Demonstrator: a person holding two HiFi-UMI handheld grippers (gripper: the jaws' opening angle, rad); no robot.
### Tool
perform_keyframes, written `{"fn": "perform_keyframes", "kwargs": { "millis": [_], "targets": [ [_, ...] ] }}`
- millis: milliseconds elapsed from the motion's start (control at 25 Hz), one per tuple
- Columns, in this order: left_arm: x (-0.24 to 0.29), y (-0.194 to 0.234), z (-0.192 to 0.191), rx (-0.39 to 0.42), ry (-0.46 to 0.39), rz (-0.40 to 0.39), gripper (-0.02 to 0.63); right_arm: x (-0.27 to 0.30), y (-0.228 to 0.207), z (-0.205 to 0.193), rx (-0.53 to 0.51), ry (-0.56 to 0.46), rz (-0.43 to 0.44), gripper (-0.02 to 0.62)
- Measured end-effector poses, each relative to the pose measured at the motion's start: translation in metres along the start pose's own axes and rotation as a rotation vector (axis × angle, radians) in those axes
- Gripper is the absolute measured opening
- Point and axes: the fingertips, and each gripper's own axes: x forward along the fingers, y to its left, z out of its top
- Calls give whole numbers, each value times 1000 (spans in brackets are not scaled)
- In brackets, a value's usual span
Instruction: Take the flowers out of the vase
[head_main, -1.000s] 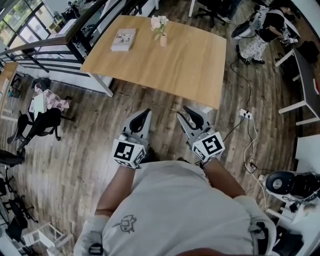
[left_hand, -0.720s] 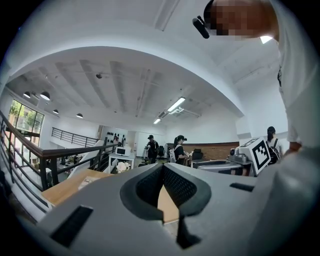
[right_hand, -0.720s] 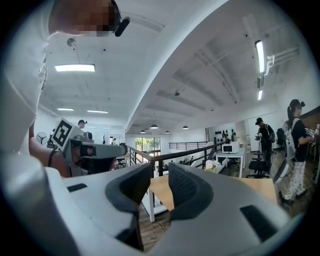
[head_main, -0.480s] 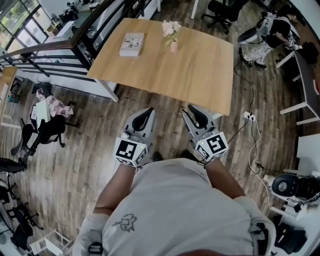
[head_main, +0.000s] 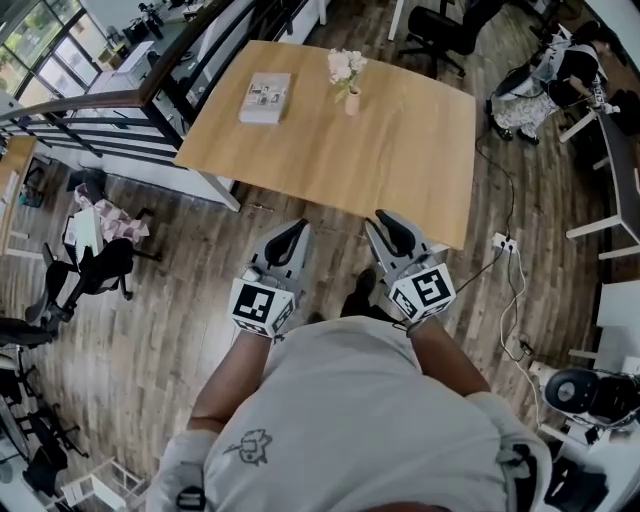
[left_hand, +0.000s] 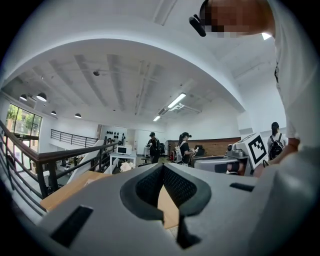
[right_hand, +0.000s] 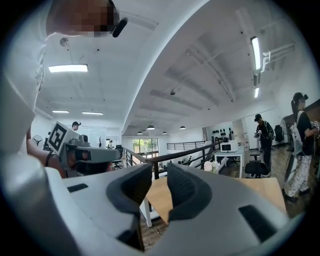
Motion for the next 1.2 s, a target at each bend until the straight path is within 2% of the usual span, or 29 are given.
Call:
{"fn": "perform_keyframes", "kwargs": {
  "millis": [360,680,880,1200],
  "targets": [
    [98,14,-2,-18,8,30,5,42,-79,-1,11,5,71,98],
    [189,-4,12,6,-7,25,5,50,-161,6,-2,2,97,98],
    [220,-13,6,8,24,10,5,51,-197,-1,37,6,83,100],
    [255,-3,-5,-14,25,-9,5,61,-226,-13,40,19,55,101]
  ]
}}
